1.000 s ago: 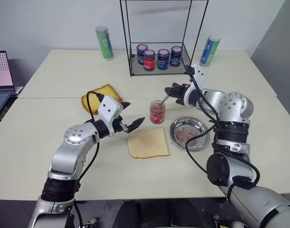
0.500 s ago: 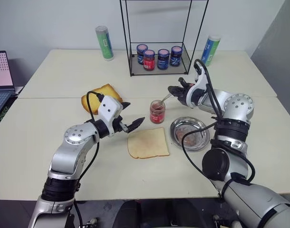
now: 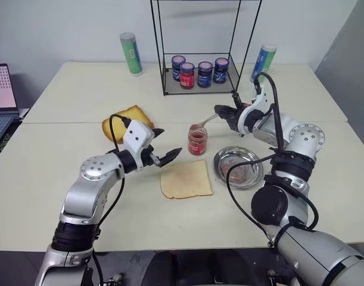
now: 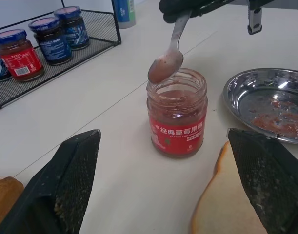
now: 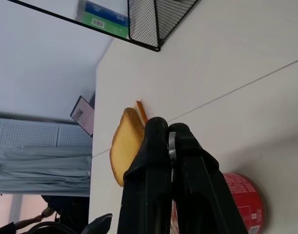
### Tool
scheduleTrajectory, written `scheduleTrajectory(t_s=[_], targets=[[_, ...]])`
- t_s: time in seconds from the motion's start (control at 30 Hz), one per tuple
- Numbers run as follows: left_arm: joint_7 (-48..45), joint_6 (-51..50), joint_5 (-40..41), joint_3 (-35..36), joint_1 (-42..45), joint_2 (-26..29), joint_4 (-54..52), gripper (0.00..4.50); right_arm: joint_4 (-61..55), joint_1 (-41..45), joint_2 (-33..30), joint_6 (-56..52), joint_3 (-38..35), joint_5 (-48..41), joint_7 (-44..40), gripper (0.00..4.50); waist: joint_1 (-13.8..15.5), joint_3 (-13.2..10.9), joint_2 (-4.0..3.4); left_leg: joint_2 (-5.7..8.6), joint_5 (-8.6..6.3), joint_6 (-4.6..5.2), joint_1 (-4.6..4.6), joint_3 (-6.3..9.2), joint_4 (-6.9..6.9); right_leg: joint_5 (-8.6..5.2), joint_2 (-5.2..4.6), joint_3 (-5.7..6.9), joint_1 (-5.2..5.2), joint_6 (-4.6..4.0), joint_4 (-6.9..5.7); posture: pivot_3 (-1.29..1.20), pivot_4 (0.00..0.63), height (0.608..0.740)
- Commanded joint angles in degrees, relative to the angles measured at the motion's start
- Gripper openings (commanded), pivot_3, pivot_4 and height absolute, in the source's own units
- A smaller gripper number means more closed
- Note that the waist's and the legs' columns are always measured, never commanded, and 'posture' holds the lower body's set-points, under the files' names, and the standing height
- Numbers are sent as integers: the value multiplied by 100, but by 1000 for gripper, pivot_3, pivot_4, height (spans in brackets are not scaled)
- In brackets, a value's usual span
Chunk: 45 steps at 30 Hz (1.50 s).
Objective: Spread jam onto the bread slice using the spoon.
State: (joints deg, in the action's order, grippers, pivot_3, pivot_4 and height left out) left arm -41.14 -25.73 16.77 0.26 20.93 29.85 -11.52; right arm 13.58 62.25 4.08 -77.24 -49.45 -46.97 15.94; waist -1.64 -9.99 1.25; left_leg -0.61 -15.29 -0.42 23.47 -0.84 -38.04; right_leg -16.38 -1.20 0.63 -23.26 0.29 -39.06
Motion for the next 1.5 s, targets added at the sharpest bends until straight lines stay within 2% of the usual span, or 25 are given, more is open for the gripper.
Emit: scheduleTrajectory(t_s=[0.03, 0.2, 0.33, 0.47, 0.7, 0.8, 0.93, 1.13, 1.3, 1.5], targets=[[-134, 126, 59, 45, 111, 96, -55, 4348, -521, 163, -69, -157, -168, -646, 189, 78, 0, 0, 0, 0, 0, 0, 1, 0, 0, 0, 0, 0, 0, 0, 1, 0, 150, 740], [-328, 120, 110, 91, 118, 209, -58, 4348, -1033, 110, -102, -459, -160, -1260, 471, 78, -2, 0, 0, -1, 0, 0, 1, 0, 2, 0, 0, 0, -1, 0, 1, 0, 150, 740], [-656, 20, 327, 152, -126, 436, -373, 4348, -1704, -126, -309, -1056, 374, -1615, 261, 78, -3, -1, -1, -1, 0, 0, 2, 0, 5, 0, 0, 0, -1, 0, 4, 0, 150, 740], [-1190, -91, 569, 216, -633, 961, -787, 4348, -2187, -409, -292, -1425, 736, -2031, 190, 78, -21, 1, -3, -3, 0, 1, 1, -1, 8, 0, 1, -1, -1, 0, 8, 0, 150, 740], [-1540, -247, 1025, 525, -1307, 1443, -1334, 4348, -2720, -930, -360, -1525, 1485, -2430, 16, 78, -16, -1, -6, -5, 0, 1, 0, 2, 7, -1, 3, 0, -3, -1, 3, 0, 150, 740], [-1504, -299, 1092, 606, -1548, 1503, -1508, 4348, -3084, -1308, -490, -1510, 2033, -2375, -207, 78, -17, 1, -3, -4, -1, 2, -1, 3, 7, -1, 3, 1, -1, -1, 7, 0, 150, 740], [-1480, -384, 1177, 752, -1803, 1602, -1648, 4348, -3695, -1801, -1092, -1320, 3072, -2061, -799, 78, -7, 0, -4, -2, -1, 2, 0, 3, 7, -1, 1, 1, -1, 0, 8, 0, 150, 740], [-1518, -349, 1185, 927, -2068, 1798, -1649, 4348, -4113, -2234, -1852, -503, 4154, -1399, -1635, 78, -12, 0, -4, -3, -1, 2, -3, 6, 7, -2, 4, 2, -2, 1, 6, 0, 150, 740], [-1431, -418, 1234, 884, -2098, 1785, -1750, 4348, -4185, -2350, -2206, 309, 4888, -710, -2218, 78, -11, 0, -2, -3, -1, 2, -3, 6, 6, -2, 4, 2, -2, 2, 6, 0, 150, 740], [-1371, -485, 1258, 855, -2097, 1770, -1796, 4348, -4097, -2386, -2304, 934, 5382, -139, -2638, 78, -6, 0, -2, -3, -1, 2, -3, 8, 6, -2, 4, 3, -2, 1, 7, 0, 150, 740]])
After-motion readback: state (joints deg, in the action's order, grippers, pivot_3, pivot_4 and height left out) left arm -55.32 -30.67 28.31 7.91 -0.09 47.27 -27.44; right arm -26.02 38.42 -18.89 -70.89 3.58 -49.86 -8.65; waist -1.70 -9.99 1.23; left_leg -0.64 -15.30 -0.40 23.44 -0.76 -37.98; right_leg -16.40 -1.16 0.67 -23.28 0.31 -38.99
